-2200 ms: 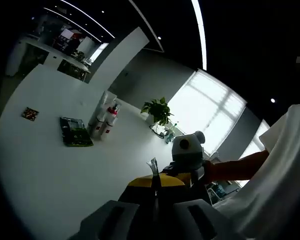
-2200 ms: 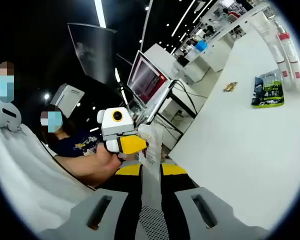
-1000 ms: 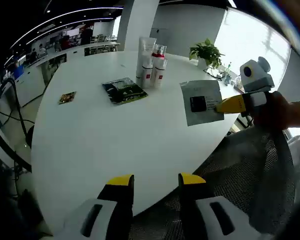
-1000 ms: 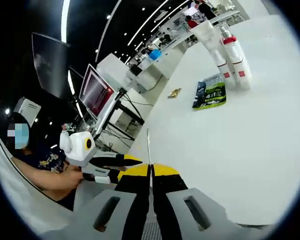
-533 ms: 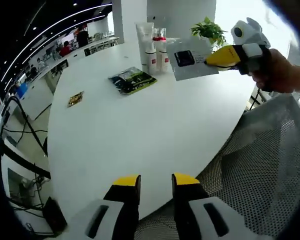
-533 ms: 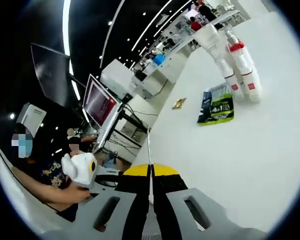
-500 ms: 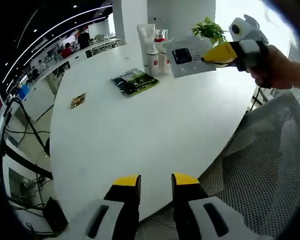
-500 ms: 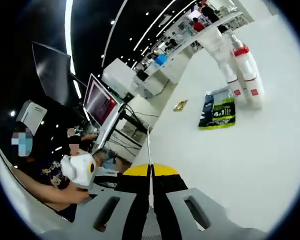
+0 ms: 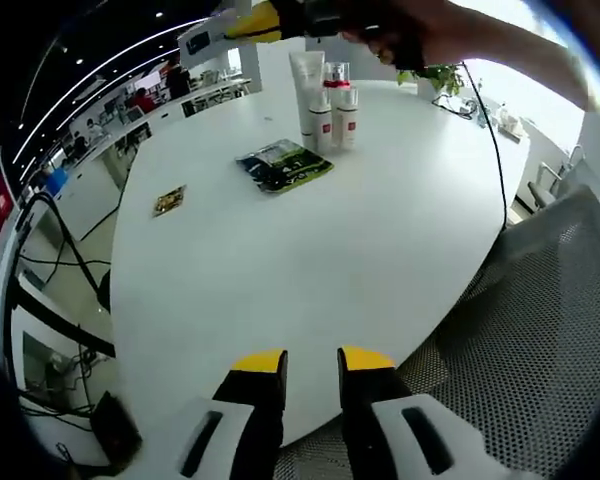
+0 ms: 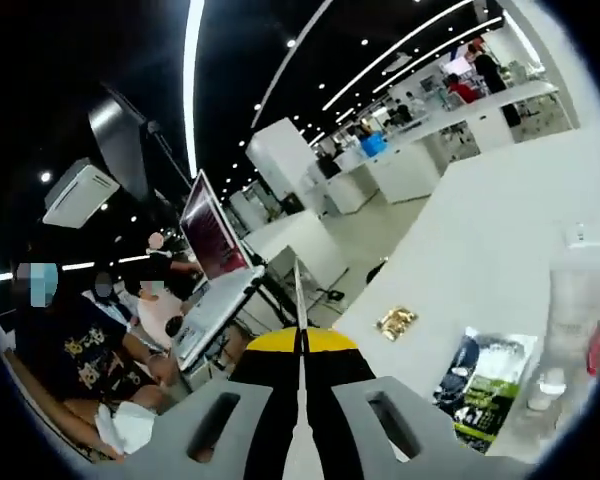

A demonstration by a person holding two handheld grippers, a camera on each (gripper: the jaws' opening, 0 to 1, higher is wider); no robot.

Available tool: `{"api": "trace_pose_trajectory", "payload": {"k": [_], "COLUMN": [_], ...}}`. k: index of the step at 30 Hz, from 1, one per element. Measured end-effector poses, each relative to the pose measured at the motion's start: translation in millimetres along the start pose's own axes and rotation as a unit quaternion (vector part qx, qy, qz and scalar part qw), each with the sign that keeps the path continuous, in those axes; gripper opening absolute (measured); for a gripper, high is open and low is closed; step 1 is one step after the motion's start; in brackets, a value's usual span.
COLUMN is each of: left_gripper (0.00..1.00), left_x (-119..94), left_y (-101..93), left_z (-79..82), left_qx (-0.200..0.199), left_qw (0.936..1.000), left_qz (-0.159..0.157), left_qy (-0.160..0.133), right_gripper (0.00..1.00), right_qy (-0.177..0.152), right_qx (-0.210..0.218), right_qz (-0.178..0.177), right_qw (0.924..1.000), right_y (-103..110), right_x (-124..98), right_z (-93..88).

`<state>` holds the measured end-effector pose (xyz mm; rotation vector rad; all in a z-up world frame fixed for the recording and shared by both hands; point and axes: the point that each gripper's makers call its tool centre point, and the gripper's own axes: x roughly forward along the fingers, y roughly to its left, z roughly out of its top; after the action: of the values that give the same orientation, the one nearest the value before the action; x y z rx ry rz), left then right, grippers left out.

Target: Arrange the skincare products in the storage area until every visible bottle or jar stands upright without overlapping.

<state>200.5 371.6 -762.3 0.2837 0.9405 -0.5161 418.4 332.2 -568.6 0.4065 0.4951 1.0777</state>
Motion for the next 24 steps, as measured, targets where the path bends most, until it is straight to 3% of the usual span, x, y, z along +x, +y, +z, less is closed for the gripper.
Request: {"api": "trace_pose_trajectory", "payload": {"k": [1, 4, 6, 8, 10, 12, 15, 18, 24], "left_gripper": [0.21, 0.21, 0.21, 0.21, 0.21, 0.21, 0.21, 0.21, 0.21], "left_x": [0.3, 2.1, 3.0, 3.3, 3.6, 4.0, 4.6, 3.1, 3.1], "left_y": [0.6, 2.8, 3.1, 4.9, 5.2, 4.0, 3.6, 6.0, 4.1], "left_z": [-1.5, -2.1, -1.9, -2.9, -3.8, -4.8, -6.7, -5.3, -8.2], "left_qx": [-0.006, -0.011, -0.014, -0.012, -0.017, -0.016, -0.017, -0.015, -0.018], "left_qw": [1.0, 0.9999, 0.9999, 0.9999, 0.9998, 0.9999, 0.9998, 0.9998, 0.9998], "left_qz": [-0.001, -0.001, -0.001, 0.005, 0.004, 0.003, 0.003, 0.012, 0.006], "left_qy": [0.004, 0.003, 0.0, 0.002, 0.003, 0.004, 0.009, 0.003, 0.007], "right_gripper": [0.0, 0.0, 0.0, 0.0, 0.0, 0.0, 0.0, 0.0, 0.0], "right_qy": [-0.001, 0.023, 0.027, 0.038, 0.032, 0.052, 0.088, 0.136, 0.157], "right_qx": [0.002, -0.035, -0.028, 0.015, 0.019, 0.066, 0.088, 0.117, 0.175], "right_qz": [0.01, 0.005, 0.006, -0.003, -0.007, -0.012, -0.02, -0.038, -0.08], "right_qw": [1.0, 0.9991, 0.9992, 0.9992, 0.9993, 0.9964, 0.9921, 0.983, 0.9686], "right_y": [-1.2, -12.9, -20.9, -33.0, -38.5, -44.6, -54.0, -67.1, -95.9], "right_x": [12.4, 33.4, 47.2, 59.8, 67.6, 76.5, 82.1, 84.1, 87.5], "right_z": [12.6, 23.2, 29.3, 28.5, 27.3, 7.6, -20.6, -59.0, -98.7]}}
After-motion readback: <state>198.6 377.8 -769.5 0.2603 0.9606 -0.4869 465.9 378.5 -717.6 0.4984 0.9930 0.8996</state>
